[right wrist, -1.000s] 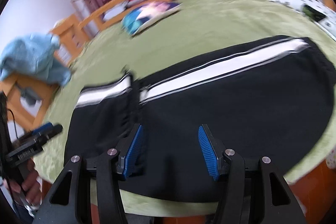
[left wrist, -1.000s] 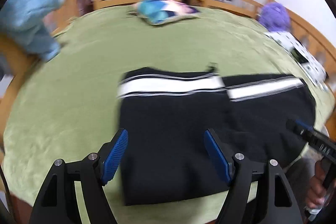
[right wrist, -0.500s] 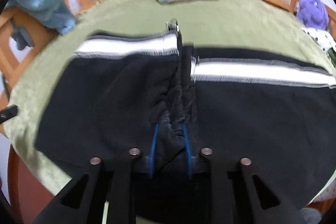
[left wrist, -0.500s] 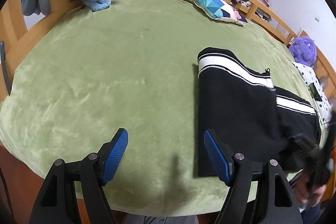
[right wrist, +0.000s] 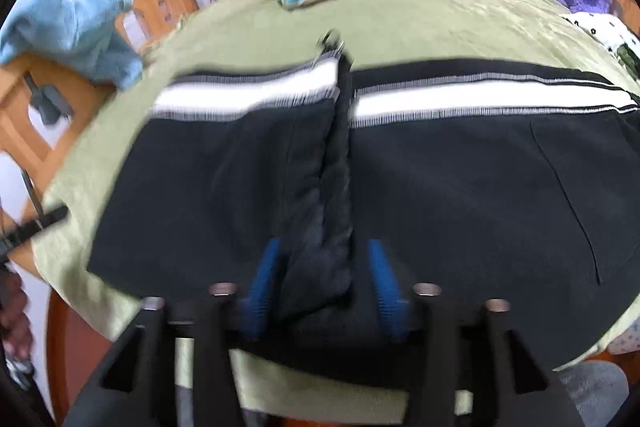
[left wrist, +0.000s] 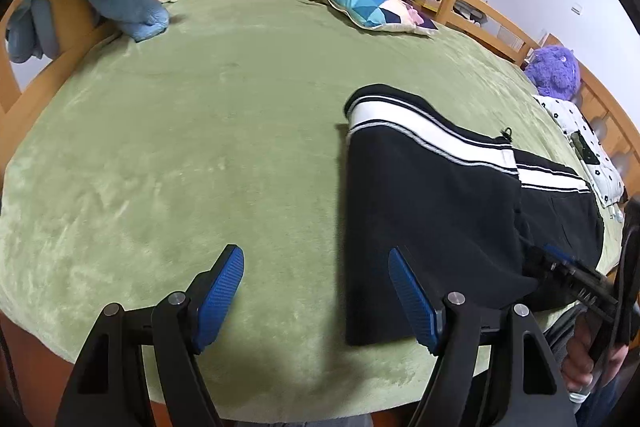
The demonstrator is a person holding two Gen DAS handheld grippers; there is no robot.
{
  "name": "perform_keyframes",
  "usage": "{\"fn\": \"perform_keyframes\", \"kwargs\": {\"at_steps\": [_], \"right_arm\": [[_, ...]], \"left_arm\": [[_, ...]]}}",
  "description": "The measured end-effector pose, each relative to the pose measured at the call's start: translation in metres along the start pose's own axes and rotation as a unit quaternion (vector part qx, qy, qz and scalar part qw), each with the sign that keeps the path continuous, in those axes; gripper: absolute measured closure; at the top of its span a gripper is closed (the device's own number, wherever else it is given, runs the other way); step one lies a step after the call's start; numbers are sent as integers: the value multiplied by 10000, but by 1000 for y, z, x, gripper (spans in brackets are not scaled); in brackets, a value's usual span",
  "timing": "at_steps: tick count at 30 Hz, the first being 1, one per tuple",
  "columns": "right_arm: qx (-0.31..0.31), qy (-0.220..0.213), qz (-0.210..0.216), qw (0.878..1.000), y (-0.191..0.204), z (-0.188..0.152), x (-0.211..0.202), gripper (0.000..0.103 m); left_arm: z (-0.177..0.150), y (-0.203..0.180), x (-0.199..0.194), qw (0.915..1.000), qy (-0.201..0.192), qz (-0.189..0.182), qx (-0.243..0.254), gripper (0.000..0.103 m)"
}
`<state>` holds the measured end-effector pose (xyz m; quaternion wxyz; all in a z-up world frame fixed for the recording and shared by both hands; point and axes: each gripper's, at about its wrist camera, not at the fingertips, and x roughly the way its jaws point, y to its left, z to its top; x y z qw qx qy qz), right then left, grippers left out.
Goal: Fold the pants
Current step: 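Lay the cuff onto the pants with the left tool while the right tool grips the hem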
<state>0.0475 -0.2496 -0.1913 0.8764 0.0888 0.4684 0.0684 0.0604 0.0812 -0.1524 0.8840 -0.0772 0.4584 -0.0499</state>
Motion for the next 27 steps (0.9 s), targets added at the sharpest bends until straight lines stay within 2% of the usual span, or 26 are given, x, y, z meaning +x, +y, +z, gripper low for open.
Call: {"fn": "perform_keyframes", "kwargs": {"at_steps": [4,7,8,9,10,11,13,14,15,16,18,19,20,21,22,23,27], "right_arm": [[311,82,288,9991,-7,19,23,39],[494,601,664,9948,-5,30,61,39],[416,608,541,9958,-1,32,72,42],[241,541,324,9977,3,32,72,71],[-12,452,102,9989,7,35,68,83],[29,360,284,9989,3,34,59,85],[712,-182,958,9927,-29,41,26,86],[987,-339,1078,9887,-44,44,14,86],[1116,-389,865,9892,-56,46,8,84],[1102,-333,619,9914,-62,47,9,77],[934,295,283,9948,-72,45,31,68],[894,658,257,9935,-77,42,41,68],[863,793,350,9925,-81,37,40,68],[842,785,402,9925,-86,36,36,66],[835,691,423,9932,-90,36,27,60],[855,460,307,9948,-100,35,10,56],[935,-264,-576,9936,-148,33,-45,38]], "left_arm": [[8,-9,5,9999,3,-139,-8,30],[15,-14,9,9997,-55,-250,-48,30],[18,-17,11,9997,-35,-251,-43,30],[21,-19,13,9997,-9,-246,-28,30],[23,-21,15,9997,20,-243,-2,30],[27,-24,17,9996,31,-273,40,30],[30,-30,19,9994,9,-340,95,30],[32,-33,21,9992,0,-389,123,30],[34,-36,23,9989,2,-442,145,30],[36,-41,29,9985,22,-518,175,30],[39,-51,40,9981,98,-570,203,30],[40,-55,44,9981,136,-566,215,30],[41,-60,50,9980,192,-558,242,30],[42,-65,58,9979,261,-523,277,30],[43,-68,62,9978,310,-501,298,30],[43,-71,70,9974,402,-496,331,30],[44,-72,91,9963,620,-497,333,31]]}}
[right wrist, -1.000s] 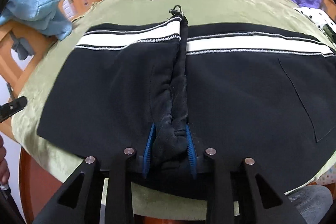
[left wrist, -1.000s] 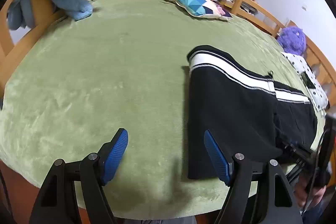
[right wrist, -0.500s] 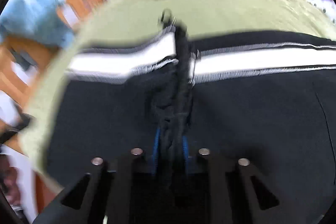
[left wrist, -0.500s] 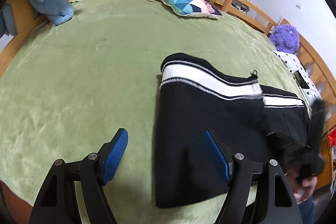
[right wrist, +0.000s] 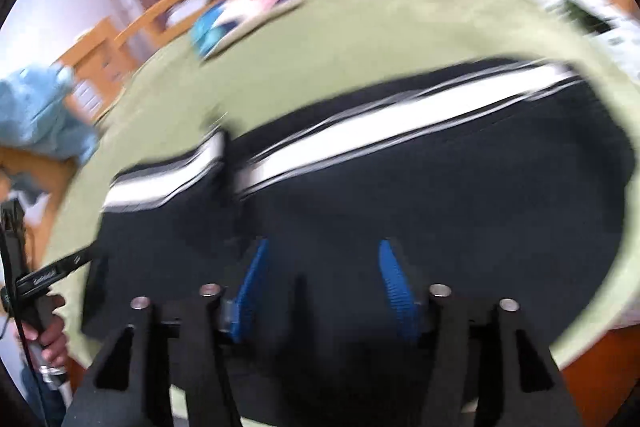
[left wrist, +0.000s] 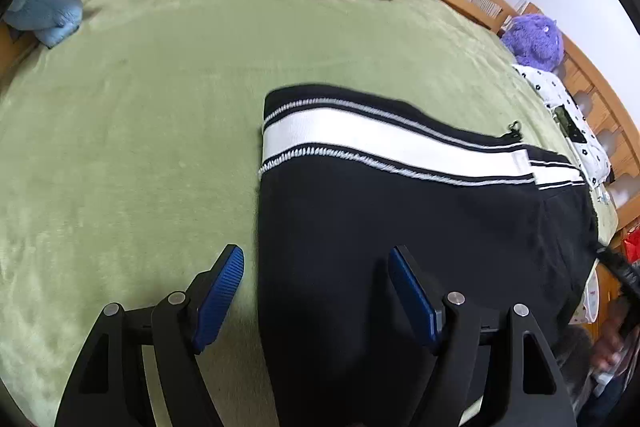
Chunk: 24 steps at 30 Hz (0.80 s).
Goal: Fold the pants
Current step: 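Lay the cuff onto the pants with the left tool while the right tool grips the hem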
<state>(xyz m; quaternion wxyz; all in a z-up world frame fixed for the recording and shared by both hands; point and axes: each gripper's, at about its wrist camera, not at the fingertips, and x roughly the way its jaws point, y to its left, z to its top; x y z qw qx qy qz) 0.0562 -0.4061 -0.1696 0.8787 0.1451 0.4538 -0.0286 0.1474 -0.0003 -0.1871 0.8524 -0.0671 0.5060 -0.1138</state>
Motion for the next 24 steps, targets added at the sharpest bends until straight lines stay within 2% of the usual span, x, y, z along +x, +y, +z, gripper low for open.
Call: {"fn": "perform_keyframes", "kwargs": {"at_steps": [2,5,8,11,15,17,19,22,24], "right_arm": [[168,-140,-401,9990,-37,10,-8,35],[601,1,-850,9946,-98,9,-11,35],[1059,109,-980,9895,-142,7,0,35],[1399,74,-750,9873,-166,10,16,35],[1690,142,-543,9840,-183,13,30,35],[1525,130,-636,9862,-179,12,25,36],[1434,81,-748,9868,-176,9,16,42],[1522,-41,-704,9858,-183,-3,-4,42],[1511,-41,-857,9848,-187,-1,-9,42]], "left_arm": [[2,2,11,9999,106,-14,12,31],[5,7,25,9994,251,-216,-118,31],[11,9,34,9989,280,-337,-184,31],[16,8,42,9986,327,-373,-184,31],[21,1,45,9991,331,-260,10,32],[20,1,44,9992,301,-278,26,35],[19,4,42,9992,232,-333,14,37],[19,5,42,9992,203,-340,-16,37],[20,3,43,9994,233,-273,6,37]]}}
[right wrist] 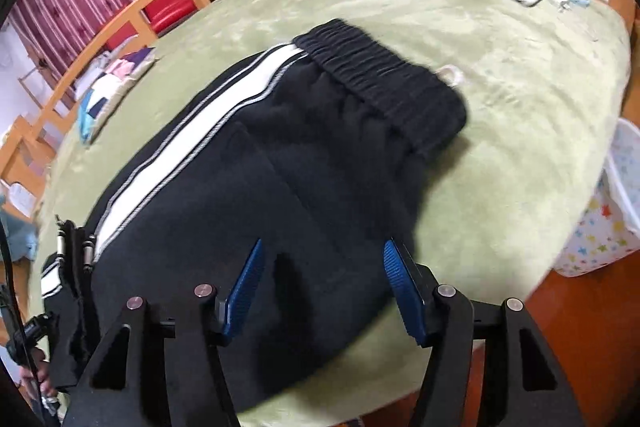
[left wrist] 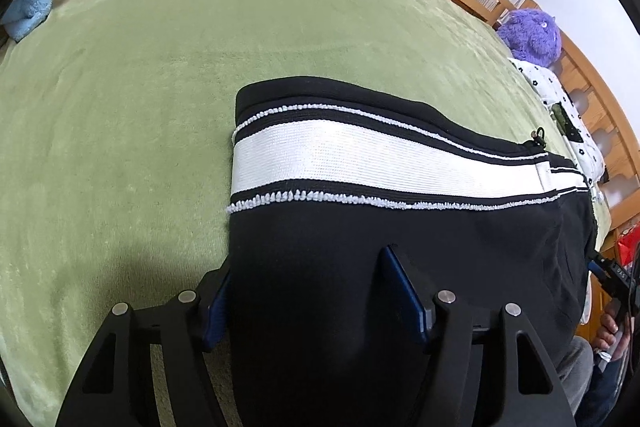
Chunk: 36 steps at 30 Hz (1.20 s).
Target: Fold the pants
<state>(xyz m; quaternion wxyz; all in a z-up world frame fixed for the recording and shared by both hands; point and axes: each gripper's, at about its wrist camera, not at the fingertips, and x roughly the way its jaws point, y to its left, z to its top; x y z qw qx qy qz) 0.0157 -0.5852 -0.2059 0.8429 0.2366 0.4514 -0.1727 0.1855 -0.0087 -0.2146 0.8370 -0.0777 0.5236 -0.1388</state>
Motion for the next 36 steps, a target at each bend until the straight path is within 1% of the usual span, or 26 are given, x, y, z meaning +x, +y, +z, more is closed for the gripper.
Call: {"fn": "perform_keyframes", "kwargs": {"at_steps": [3,5,6,7,8,9,10,11,13,14,16,18,19,21,22,23,24,25,26,27,28,29,30,32,34,36], "right_arm": [[196,-34,140,9997,-9,5,-2,41],[172,4,37,9998,-8,8,3,42],[168,27,5,9999,-7,10,4,46],[137,55,-119,9998,-6,13,2,54],[132,9,-243,9996,-5,14,-3,55],[172,-246,-392,9988,-4,14,-14,46],[119,-502,-436,9977,-3,13,-23,29],[67,-562,-403,9976,-3,12,-24,24],[155,-414,-434,9981,-10,14,-15,23],[389,-254,-387,9982,-19,15,-4,23],[692,-111,59,9975,-28,17,15,23],[805,-24,346,9961,-32,21,36,23],[788,-46,402,9961,-33,24,45,21],[823,-390,383,9951,-33,31,53,21],[914,-429,438,9939,-32,35,56,28],[1003,-455,513,9926,-32,39,59,35],[1143,-450,454,9914,-31,42,60,52],[1207,-425,470,9907,-30,44,60,66],[1268,-477,570,9891,-26,47,55,70],[1249,-585,564,9888,-21,48,48,75],[1089,-766,479,9899,-8,50,34,77],[957,-870,433,9907,3,51,26,78],[788,-1001,465,9908,18,54,13,80],[703,-1205,697,9878,43,62,-9,81],[635,-1357,777,9856,64,68,-26,81],[520,-1466,949,9833,90,77,-42,81]], "left_arm": [[1,0,0,10000,11,-19,-17,37],[2,1,1,10000,17,-42,-29,37],[2,1,1,10000,19,-43,-26,37],[2,1,1,10000,20,-34,-20,37],[2,1,2,10000,15,-22,-10,37],[2,0,2,10000,12,-4,-3,36],[2,0,3,10000,11,9,0,36],[2,-1,3,10000,3,21,3,35],[2,-3,3,10000,-14,61,32,35],[2,-4,3,10000,-21,63,41,35],[2,-3,4,10000,-13,29,33,35],[4,-1,4,10000,26,-16,46,35],[5,0,4,10000,30,-47,22,36],[5,4,3,9999,8,-134,-53,43],[5,5,2,9998,-9,-169,-79,51],[5,6,-1,9996,-66,-237,-106,66],[6,5,-3,9995,-130,-282,-42,78],[5,1,-7,9993,-219,-277,116,84],[6,-7,-12,9987,-292,-141,383,86],[6,-11,-16,9981,-326,-69,516,87],[8,-14,-22,9975,-386,-44,585,89],[12,-13,-30,9974,-462,-151,540,91],[15,-11,-37,9973,-497,-261,467,92],[23,-2,-54,9965,-611,-487,302,93],[26,2,-68,9952,-806,-426,346,93],[29,10,-80,9946,-861,-461,359,93]]}}
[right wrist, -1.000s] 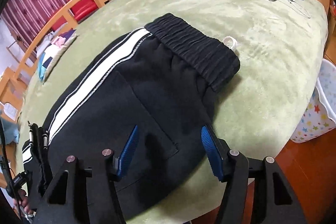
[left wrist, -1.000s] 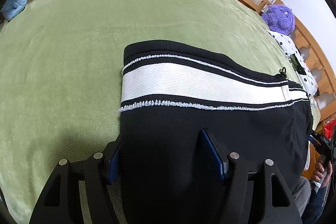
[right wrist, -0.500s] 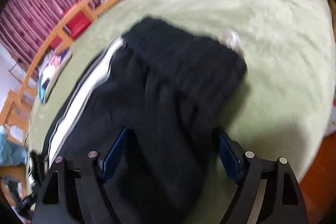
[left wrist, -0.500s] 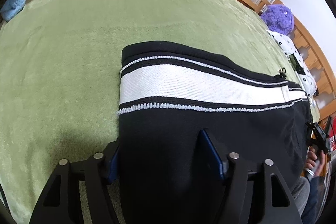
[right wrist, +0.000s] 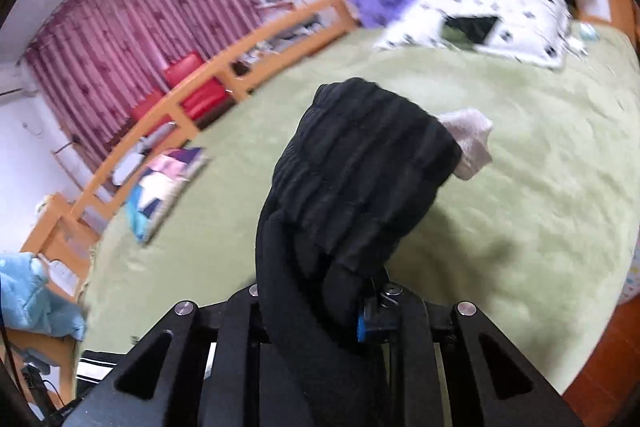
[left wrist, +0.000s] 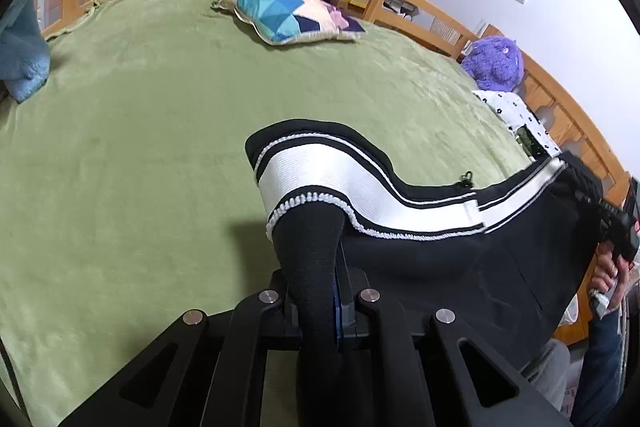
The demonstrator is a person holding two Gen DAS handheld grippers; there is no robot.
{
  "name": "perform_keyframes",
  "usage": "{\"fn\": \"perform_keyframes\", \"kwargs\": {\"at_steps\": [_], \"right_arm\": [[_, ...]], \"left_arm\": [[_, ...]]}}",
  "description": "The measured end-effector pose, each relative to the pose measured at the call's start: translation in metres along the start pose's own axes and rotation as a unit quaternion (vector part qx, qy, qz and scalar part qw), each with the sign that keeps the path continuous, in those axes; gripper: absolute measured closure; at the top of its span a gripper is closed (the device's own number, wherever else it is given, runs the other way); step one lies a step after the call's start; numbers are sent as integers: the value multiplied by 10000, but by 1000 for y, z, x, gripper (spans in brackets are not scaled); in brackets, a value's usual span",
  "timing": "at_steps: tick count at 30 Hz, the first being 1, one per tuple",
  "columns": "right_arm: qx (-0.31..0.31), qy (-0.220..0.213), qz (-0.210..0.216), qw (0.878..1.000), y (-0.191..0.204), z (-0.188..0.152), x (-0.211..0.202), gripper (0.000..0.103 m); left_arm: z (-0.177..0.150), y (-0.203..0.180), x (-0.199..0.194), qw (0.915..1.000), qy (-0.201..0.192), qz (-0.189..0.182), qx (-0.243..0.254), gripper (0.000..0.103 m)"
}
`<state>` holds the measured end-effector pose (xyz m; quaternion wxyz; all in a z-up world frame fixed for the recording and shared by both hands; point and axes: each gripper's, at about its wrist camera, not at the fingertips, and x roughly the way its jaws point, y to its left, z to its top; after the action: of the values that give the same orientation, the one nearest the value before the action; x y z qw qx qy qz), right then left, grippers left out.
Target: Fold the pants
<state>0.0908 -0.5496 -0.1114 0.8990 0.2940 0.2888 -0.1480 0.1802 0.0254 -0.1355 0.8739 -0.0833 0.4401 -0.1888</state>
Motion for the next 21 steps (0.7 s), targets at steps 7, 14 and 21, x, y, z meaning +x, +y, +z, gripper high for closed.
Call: {"fn": "perform_keyframes", "kwargs": {"at_steps": [7,14,21], "right_arm": [[-156,71,1081,9940,69,-5,-23,82],[-448,923,876,9909,81,-65,30,80],[295,2053,-9,9783,16,-96,72,64]], "left_arm": [[27,43,-55,9965,-453,673,184,93],[19,107,-51,9920,-185,1245,-32,92],[1,116,-21,9782,275,2059,-61,65]]}}
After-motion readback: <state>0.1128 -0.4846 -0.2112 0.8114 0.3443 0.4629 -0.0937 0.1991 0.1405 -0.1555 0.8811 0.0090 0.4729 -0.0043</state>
